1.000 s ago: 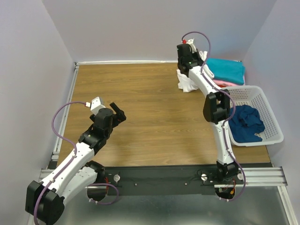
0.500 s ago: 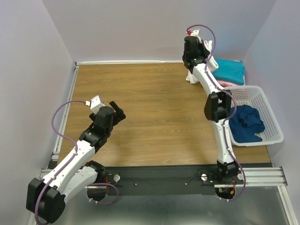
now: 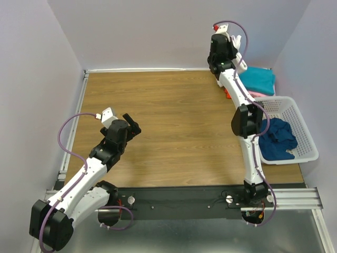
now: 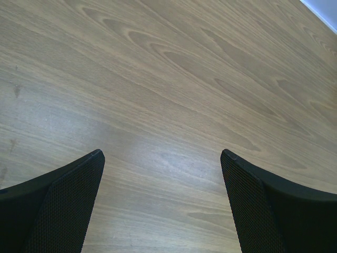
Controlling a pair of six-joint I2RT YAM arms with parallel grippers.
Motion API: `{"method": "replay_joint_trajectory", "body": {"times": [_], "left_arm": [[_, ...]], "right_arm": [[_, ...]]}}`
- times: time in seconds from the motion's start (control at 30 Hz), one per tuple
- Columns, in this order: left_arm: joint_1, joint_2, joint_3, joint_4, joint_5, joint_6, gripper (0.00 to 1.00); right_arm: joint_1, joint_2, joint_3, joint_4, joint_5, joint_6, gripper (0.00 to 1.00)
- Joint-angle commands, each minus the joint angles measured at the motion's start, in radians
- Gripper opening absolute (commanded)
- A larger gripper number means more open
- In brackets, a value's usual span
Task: Fold and stack the t-shirts
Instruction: Neatly place the folded tshirt to the corner
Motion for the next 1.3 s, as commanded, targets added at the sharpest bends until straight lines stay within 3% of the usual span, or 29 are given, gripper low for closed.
{"method": "replay_joint_trajectory", "body": {"times": [0.0, 0.33, 0.6, 1.03, 1.27], "left_arm": [[0.006, 0.002, 0.004, 0.017, -0.026, -0.016, 0.98], [0.006, 0.029, 0.007, 0.04, -0.014, -0.015, 0.98], [0.006, 0.074, 0.015, 0.06, -0.003, -0.012, 0.98], [0.006, 0.166, 0.05, 0.069, -0.004, -0.004, 0.98], [0.007, 0.215, 0.076, 0.067, 0.003, 0.002, 0.98]], "right_arm": [[-0.011, -0.08, 0.034, 0.063, -0.019, -0.015, 0.01], [-0.048, -0.126, 0.021, 0.07, -0.048, 0.002, 0.01], [-0.103, -0.168, -0.097, 0.069, -0.076, 0.031, 0.01], [-0.233, -0.094, -0.209, 0.058, -0.152, 0.122, 0.01], [-0.316, -0.056, -0.235, 0.029, -0.243, 0.183, 0.09]]}}
